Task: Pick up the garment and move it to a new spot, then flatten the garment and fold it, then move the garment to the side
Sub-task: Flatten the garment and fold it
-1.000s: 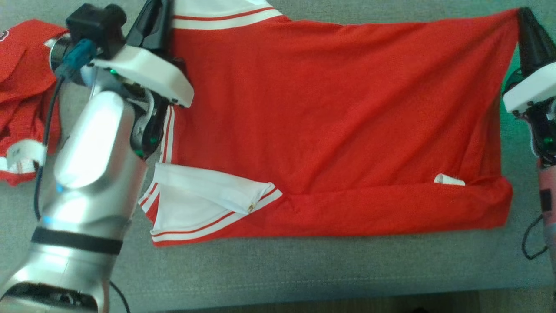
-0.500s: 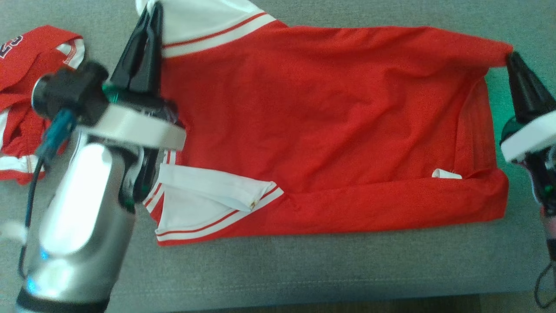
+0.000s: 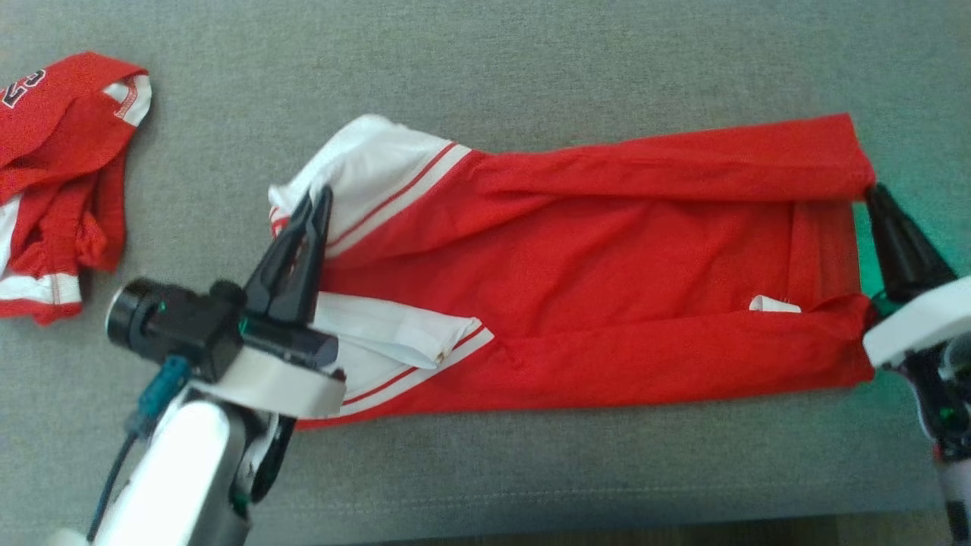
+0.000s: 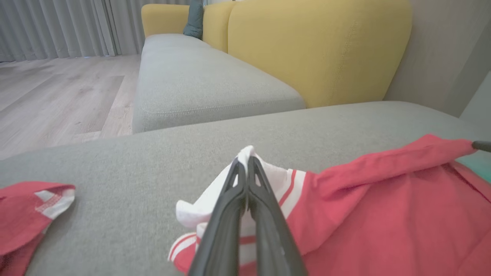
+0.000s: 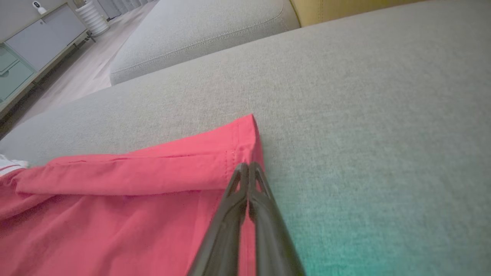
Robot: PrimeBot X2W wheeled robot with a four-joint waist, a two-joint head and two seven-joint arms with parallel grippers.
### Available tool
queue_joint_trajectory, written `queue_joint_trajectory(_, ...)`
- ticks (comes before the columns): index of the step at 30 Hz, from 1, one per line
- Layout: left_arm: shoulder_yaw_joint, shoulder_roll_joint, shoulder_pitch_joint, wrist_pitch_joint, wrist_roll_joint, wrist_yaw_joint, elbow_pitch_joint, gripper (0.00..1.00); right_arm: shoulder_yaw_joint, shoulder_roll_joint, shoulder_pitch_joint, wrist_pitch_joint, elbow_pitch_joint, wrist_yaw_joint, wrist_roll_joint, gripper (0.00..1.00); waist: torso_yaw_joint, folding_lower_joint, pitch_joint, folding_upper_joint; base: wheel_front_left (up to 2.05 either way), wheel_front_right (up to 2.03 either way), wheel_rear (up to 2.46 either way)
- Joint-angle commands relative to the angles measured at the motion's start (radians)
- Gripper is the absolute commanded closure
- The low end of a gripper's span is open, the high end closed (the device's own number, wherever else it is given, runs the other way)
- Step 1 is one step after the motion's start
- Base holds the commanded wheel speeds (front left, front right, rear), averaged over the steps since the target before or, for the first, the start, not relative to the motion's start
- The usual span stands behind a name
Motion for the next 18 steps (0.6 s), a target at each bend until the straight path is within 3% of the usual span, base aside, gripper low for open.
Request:
queue_joint_trajectory(1,0.031,0.037,-0.008,-0.005,0.009,-0.003,-0.04,1.0,0.005,-0.011,0.023,0.005,-0.041,-0.001,0.01,1.0,0.0,0.0,-0.001,0.0,0.0,0.0,0.0)
queue_joint_trajectory(8,0.033,0.06,0.07,-0.005,0.067,0.015,-0.121,1.0,-0.068,0.041,0.139,0.016,-0.13,-0.001,0.014,1.0,0.006,0.0,-0.006,0.0,0.0,0.0,0.0)
queue_joint_trajectory(18,0.016,0.073,0.161,-0.005,0.07,-0.023,-0.096,1.0,-0.122,0.131,0.259,0.057,-0.2,-0.001,-0.009,1.0,-0.01,0.0,-0.022,0.0,0.0,0.0,0.0)
